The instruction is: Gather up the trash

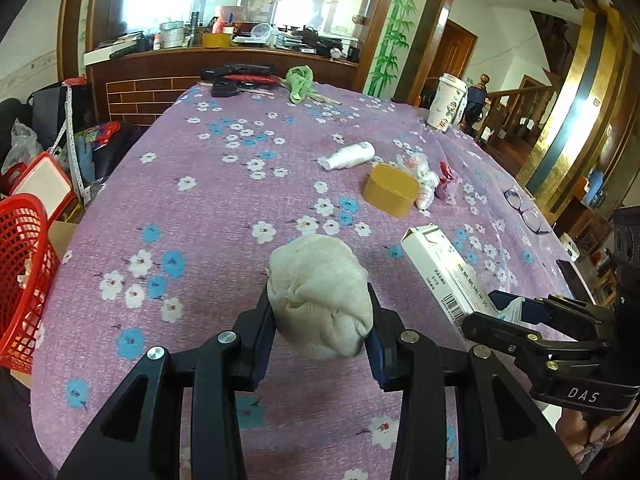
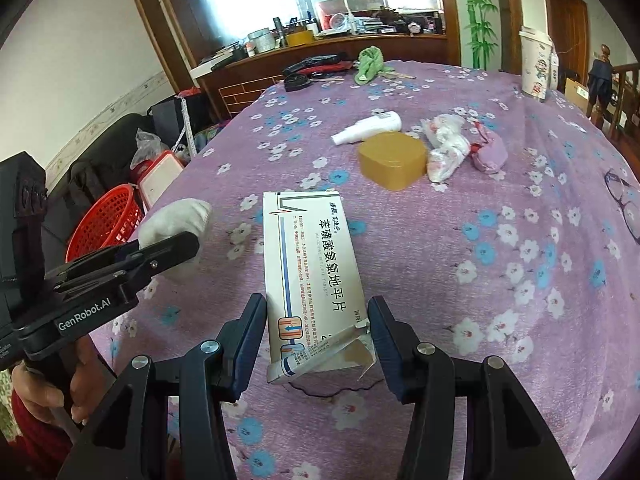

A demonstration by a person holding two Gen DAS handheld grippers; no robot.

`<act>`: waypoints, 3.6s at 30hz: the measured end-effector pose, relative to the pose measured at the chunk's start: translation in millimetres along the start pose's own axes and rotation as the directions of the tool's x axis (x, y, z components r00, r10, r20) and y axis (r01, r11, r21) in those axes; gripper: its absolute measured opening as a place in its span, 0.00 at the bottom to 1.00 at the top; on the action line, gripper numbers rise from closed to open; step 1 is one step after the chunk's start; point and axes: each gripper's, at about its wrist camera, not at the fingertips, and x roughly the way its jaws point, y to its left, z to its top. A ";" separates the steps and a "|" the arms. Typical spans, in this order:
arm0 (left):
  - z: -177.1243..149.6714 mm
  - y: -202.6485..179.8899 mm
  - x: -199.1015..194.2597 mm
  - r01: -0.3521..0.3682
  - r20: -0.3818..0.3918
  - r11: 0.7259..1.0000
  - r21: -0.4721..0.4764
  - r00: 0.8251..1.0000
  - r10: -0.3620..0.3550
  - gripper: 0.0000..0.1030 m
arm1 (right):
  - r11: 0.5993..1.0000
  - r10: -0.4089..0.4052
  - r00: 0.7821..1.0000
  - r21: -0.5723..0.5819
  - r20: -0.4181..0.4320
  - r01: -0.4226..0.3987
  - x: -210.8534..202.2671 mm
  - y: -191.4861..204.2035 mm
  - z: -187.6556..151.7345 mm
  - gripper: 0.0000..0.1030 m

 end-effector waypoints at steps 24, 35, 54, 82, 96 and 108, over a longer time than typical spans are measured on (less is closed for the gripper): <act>9.6 160.7 -92.1 -0.198 0.146 0.943 -0.266 0.959 0.243 0.37 | 0.961 0.136 0.987 -0.232 -0.084 -0.152 45.1 141.8 60.9 0.55; -10.0 240.2 -122.5 -0.295 0.118 0.875 -0.383 0.924 0.363 0.37 | 0.909 0.241 0.960 -0.312 -0.145 -0.276 84.5 233.9 88.0 0.55; -14.6 280.7 -122.6 -0.341 0.084 0.830 -0.441 0.905 0.417 0.60 | 0.904 0.329 0.930 -0.230 -0.164 -0.360 130.2 272.5 120.9 0.52; -30.4 268.4 -119.3 -0.346 0.068 0.835 -0.429 0.909 0.411 0.61 | 0.859 0.104 0.944 -0.450 -0.313 -0.244 158.4 243.8 47.8 0.35; -38.7 290.9 -119.0 -0.326 0.056 0.816 -0.477 0.915 0.399 0.61 | 0.834 0.289 0.914 -0.395 -0.284 -0.386 132.4 301.9 83.1 0.31; -20.0 246.8 -114.8 -0.229 0.126 0.903 -0.364 0.948 0.292 0.67 | 0.915 0.309 0.933 -0.209 -0.184 -0.344 107.3 219.9 110.3 0.31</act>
